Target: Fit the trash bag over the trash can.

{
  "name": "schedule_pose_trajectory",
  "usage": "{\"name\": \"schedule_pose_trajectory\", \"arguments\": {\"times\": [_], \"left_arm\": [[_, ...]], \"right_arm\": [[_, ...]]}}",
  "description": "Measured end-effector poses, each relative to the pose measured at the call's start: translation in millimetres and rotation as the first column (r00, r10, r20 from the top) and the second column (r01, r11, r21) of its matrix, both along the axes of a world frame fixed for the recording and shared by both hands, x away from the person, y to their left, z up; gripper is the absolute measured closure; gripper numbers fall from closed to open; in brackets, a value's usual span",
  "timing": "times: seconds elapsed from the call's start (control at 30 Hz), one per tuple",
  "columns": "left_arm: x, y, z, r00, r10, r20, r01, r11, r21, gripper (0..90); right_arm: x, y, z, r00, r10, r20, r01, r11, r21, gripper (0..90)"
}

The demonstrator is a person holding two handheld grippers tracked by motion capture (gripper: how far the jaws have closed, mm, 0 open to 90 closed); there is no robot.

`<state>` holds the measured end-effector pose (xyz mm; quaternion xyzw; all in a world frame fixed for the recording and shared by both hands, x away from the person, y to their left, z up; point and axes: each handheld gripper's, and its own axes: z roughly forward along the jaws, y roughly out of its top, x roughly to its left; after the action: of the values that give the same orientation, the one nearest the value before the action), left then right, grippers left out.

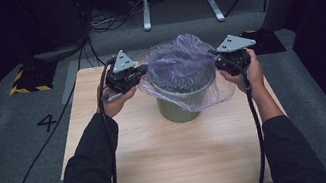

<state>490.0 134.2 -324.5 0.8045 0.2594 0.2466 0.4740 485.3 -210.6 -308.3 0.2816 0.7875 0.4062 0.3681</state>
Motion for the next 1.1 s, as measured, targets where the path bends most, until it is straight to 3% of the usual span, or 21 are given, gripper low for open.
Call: {"name": "schedule_pose_trajectory", "arguments": {"times": [0.2, 0.4, 0.5, 0.67, 0.83, 0.9, 0.97, 1.03, 1.1], "left_arm": [[18.3, 0.3, -15.1, 0.9980, 0.050, -0.040, -0.050, 0.9987, 0.006, 88.8], [30.5, 2.2, -26.8, 0.9952, 0.059, -0.078, -0.062, 0.9973, -0.039, 89.5], [37.4, 2.6, -34.6, 0.9917, 0.078, -0.103, -0.080, 0.9965, -0.023, 89.7], [44.3, -0.1, -46.9, 0.9860, 0.082, -0.145, -0.087, 0.9959, -0.026, 89.7], [48.0, -2.9, -63.6, 0.9764, 0.085, -0.199, -0.083, 0.9964, 0.017, 89.7], [47.8, -1.6, -68.4, 0.9739, 0.082, -0.212, -0.081, 0.9966, 0.013, 89.6], [47.2, 1.0, -72.4, 0.9697, 0.056, -0.238, -0.064, 0.9977, -0.023, 89.6], [44.8, 0.5, -76.6, 0.9687, 0.051, -0.243, -0.053, 0.9986, -0.003, 89.6], [41.4, 2.5, -78.6, 0.9715, 0.052, -0.231, -0.060, 0.9979, -0.024, 87.6]], "right_arm": [[14.8, -11.2, -11.1, 0.9966, -0.074, -0.036, 0.074, 0.997, 0.012, 80.7], [29.2, -18.3, -25.0, 0.9883, -0.110, -0.105, 0.111, 0.994, 0.003, 79.9], [34.1, -19.2, -31.9, 0.9829, -0.112, -0.146, 0.117, 0.993, 0.028, 81.4], [38.3, -20.9, -41.7, 0.9766, -0.122, -0.177, 0.125, 0.992, 0.005, 83.0], [38.0, -20.9, -53.6, 0.9729, -0.103, -0.207, 0.104, 0.995, -0.005, 85.0], [36.9, -20.4, -59.1, 0.9723, -0.096, -0.214, 0.093, 0.995, -0.020, 85.9], [35.5, -21.2, -63.8, 0.9711, -0.081, -0.224, 0.083, 0.997, -0.001, 86.7], [34.2, -21.7, -68.2, 0.9705, -0.069, -0.231, 0.073, 0.997, 0.008, 87.7], [32.1, -21.3, -71.2, 0.9705, -0.061, -0.233, 0.066, 0.998, 0.015, 89.1]]}}
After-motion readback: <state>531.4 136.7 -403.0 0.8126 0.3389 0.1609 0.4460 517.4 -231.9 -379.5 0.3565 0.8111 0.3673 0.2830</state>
